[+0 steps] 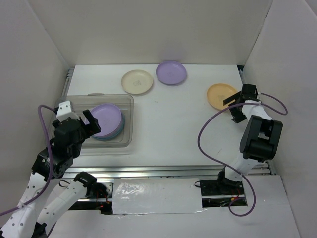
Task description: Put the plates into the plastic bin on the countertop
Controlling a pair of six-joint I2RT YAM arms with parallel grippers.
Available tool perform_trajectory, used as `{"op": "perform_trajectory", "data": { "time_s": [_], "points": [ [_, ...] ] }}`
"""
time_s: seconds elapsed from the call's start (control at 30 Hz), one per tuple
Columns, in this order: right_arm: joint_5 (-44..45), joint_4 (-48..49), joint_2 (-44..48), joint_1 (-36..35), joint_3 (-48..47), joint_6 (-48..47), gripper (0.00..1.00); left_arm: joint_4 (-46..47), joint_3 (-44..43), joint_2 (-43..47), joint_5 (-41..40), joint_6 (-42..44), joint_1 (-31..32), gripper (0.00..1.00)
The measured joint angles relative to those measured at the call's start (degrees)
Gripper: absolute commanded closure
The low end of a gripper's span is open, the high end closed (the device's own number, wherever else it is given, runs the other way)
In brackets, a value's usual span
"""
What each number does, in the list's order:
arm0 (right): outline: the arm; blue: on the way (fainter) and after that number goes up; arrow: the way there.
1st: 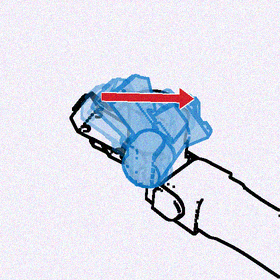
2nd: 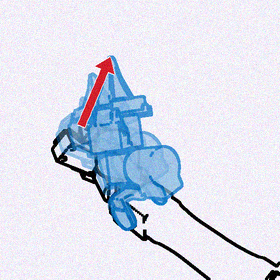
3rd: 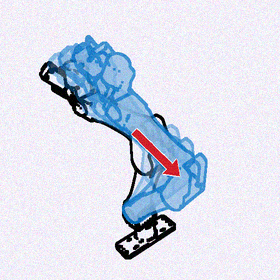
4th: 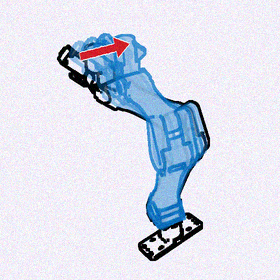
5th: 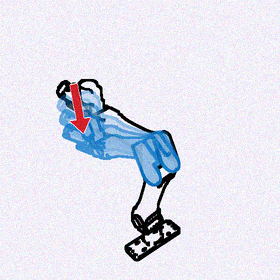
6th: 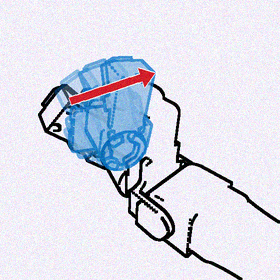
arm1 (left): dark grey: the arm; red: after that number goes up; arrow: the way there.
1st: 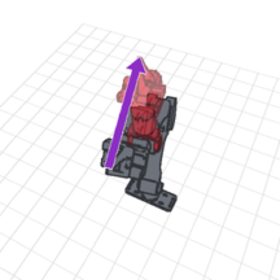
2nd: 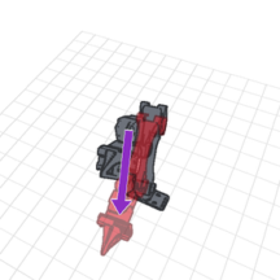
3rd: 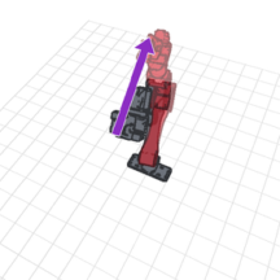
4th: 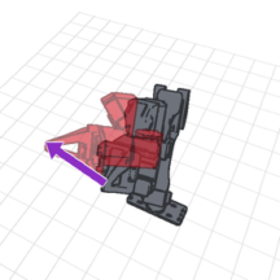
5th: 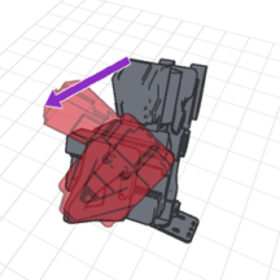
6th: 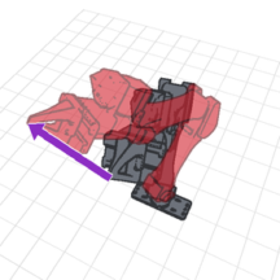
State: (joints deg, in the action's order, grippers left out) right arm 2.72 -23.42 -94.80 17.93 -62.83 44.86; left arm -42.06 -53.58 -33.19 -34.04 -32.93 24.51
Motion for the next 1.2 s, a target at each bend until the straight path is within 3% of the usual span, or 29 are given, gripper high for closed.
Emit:
{"op": "perform_trajectory", "data": {
  "time_s": [0.5,0.7,0.83,0.9,0.93,1.07,1.1,1.2],
  "points": [
    [-6.78,7.8,-11.17,2.58,-2.89,1.64,0.05,0.31,0.0,-2.19,1.53,1.25,0.0,0.02],
    [-4.85,4.87,-15.34,1.4,-9.14,3.54,0.17,0.37,0.0,-2.71,1.62,1.29,0.0,0.02],
    [-2.43,2.25,-16.33,0.09,-10.91,4.83,0.38,0.37,0.0,-2.8,1.62,1.29,0.0,0.02],
    [-1.33,0.46,-16.83,-0.42,-12.02,5.22,0.44,0.37,0.0,-2.8,1.6,1.29,0.0,0.02],
    [-0.87,-0.37,-17.25,-0.59,-12.83,5.38,0.55,0.37,0.0,-2.8,1.6,1.29,0.0,0.02],
    [0.79,-2.75,-19.1,-1.51,-15.65,5.35,0.8,0.37,0.0,-2.73,1.6,1.29,0.0,0.02],
    [1.01,-2.99,-19.23,-1.7,-15.78,5.35,0.96,0.37,0.0,-2.71,1.6,1.29,0.0,0.02],
    [0.66,-2.64,-19.1,-1.9,-15.89,5.86,1.0,0.39,0.0,-2.58,1.6,1.29,0.0,0.01]
  ]
}}
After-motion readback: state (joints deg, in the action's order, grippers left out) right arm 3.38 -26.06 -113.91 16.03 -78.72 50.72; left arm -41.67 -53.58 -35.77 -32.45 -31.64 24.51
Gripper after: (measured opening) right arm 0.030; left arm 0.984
